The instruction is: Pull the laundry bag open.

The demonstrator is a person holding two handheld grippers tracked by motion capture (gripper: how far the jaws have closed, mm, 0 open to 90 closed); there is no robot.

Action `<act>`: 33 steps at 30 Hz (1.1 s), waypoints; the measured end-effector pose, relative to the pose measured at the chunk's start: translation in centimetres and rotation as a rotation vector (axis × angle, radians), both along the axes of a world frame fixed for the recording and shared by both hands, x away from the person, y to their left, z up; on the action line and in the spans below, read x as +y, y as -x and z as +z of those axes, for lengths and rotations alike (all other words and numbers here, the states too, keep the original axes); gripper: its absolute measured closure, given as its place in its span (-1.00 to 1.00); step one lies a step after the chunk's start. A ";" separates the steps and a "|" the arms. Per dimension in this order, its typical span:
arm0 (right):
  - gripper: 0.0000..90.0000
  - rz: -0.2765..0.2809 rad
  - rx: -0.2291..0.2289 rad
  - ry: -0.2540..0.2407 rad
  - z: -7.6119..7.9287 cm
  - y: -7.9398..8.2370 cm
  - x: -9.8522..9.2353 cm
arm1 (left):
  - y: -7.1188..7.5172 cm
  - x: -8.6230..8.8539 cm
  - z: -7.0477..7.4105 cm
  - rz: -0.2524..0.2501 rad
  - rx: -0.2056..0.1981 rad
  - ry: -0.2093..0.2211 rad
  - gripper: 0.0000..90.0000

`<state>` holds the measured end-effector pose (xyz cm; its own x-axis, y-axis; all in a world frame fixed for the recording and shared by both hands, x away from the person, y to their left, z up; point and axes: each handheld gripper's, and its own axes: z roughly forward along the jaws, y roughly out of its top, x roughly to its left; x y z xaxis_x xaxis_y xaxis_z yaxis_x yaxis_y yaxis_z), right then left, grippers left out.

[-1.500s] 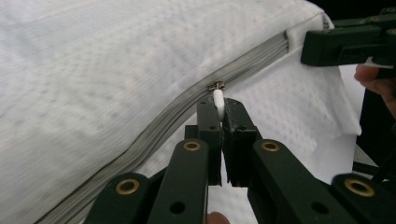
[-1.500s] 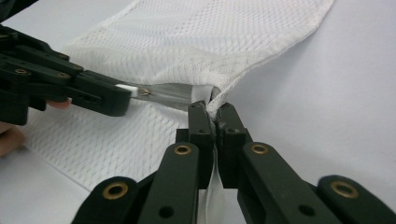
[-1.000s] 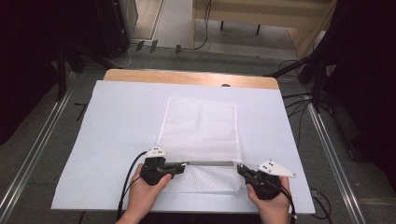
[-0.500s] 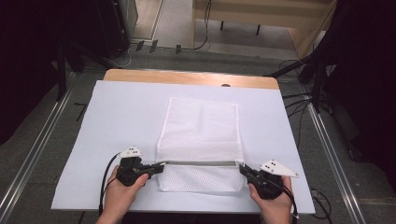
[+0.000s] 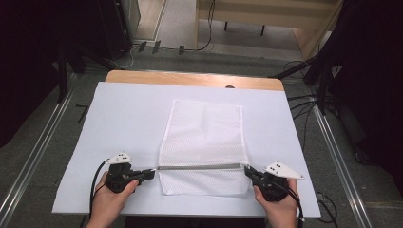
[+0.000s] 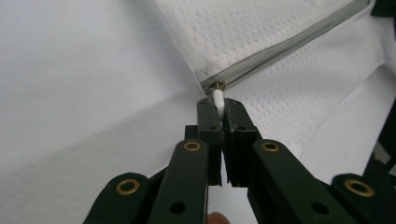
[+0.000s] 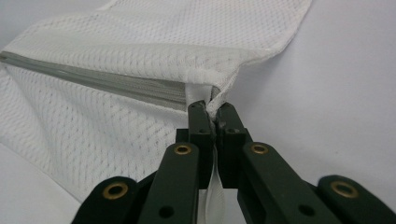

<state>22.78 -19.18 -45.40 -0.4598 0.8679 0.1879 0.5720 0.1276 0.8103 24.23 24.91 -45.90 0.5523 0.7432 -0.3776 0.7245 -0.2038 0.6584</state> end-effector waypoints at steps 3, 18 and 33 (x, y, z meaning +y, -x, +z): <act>0.96 -0.004 -0.002 0.002 0.0 0.0 0.1 | 0.2 -0.1 0.0 0.011 -0.030 0.014 0.94; 0.13 -0.020 -0.059 -0.001 0.4 -0.1 -0.1 | 1.0 3.8 1.5 0.149 -0.275 0.138 -0.79; -0.46 -0.178 -0.134 0.082 -0.3 -0.5 -6.2 | 0.6 8.5 1.1 0.309 -0.384 0.018 -0.98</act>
